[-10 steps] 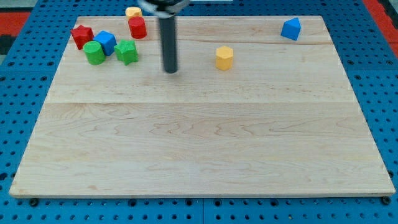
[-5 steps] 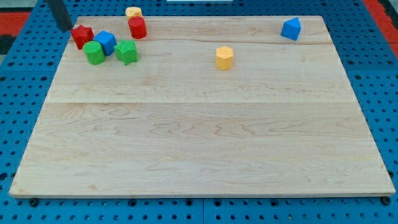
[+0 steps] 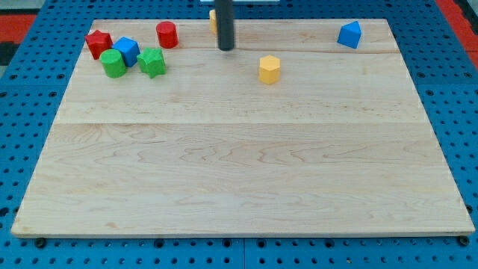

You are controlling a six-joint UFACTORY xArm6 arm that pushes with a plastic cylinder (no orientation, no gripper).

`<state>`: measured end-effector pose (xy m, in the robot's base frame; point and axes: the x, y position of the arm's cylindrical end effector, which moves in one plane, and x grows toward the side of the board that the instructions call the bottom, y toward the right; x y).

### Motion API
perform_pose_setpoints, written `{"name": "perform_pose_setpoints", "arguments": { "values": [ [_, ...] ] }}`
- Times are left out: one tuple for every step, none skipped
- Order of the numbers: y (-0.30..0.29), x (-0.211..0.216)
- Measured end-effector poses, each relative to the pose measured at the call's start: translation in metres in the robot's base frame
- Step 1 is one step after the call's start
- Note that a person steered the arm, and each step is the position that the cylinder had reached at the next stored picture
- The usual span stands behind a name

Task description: Slightly move the yellow heart towards the right

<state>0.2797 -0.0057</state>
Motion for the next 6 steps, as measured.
{"name": "perform_pose_setpoints", "arguments": {
  "values": [
    [0.002, -0.006],
    [-0.021, -0.017],
    [-0.059, -0.044],
    [-0.086, -0.074],
    [-0.118, -0.087],
    [-0.12, -0.088]
  ]
}}
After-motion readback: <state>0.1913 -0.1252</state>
